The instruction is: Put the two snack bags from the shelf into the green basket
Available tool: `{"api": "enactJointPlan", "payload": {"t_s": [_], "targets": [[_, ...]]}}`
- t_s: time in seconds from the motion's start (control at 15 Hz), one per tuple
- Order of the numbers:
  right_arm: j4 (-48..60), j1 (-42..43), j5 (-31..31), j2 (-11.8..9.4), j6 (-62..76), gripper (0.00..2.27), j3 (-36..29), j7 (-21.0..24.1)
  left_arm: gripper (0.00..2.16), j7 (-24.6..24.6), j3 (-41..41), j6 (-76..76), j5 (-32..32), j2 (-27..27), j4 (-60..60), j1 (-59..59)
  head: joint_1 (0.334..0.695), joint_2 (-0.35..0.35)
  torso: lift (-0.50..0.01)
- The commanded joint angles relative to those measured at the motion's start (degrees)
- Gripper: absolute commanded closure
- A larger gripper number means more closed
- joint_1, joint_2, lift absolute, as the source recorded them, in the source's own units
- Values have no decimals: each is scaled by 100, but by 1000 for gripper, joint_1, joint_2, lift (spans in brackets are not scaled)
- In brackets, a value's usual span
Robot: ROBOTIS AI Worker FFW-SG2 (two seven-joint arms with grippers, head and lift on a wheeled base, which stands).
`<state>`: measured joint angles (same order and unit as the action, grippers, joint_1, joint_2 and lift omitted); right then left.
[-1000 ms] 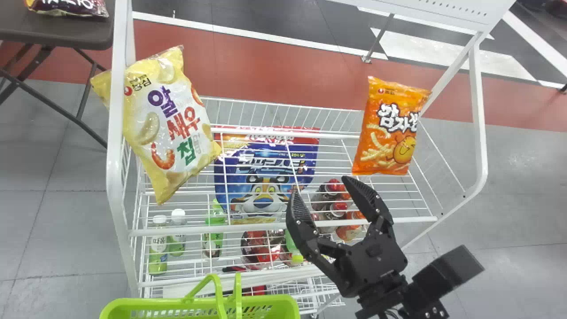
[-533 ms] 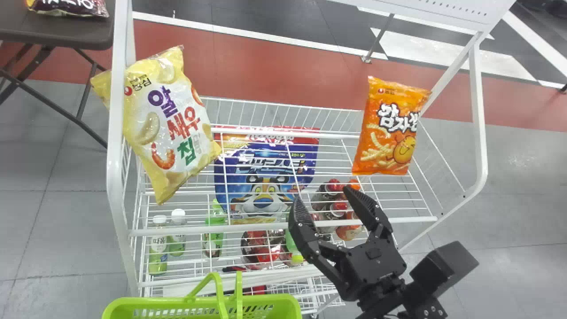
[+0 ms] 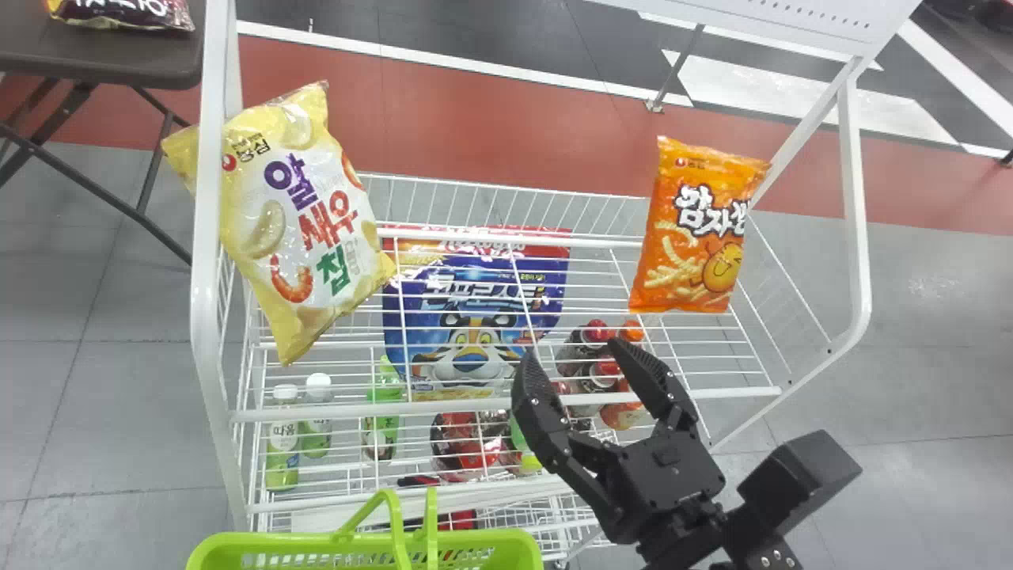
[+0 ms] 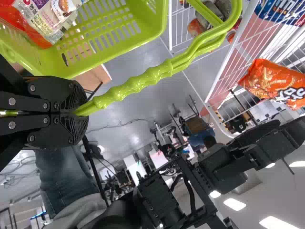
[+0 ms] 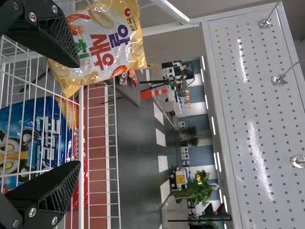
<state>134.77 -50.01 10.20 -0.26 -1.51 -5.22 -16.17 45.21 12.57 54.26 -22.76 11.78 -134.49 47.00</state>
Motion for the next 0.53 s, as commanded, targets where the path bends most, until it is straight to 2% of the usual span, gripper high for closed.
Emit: {"api": "enactJointPlan", "payload": {"t_s": [0.0, 0.47], "targets": [[40, -18, 52, 32, -161, 87, -15, 0, 1814, -3, 18, 2, 9, 0, -7, 2, 695, -350, -11], [75, 8, 113, 32, -144, 87, -23, -9, 1814, -3, 26, 55, 18, 0, -16, 2, 695, -350, -11]]}}
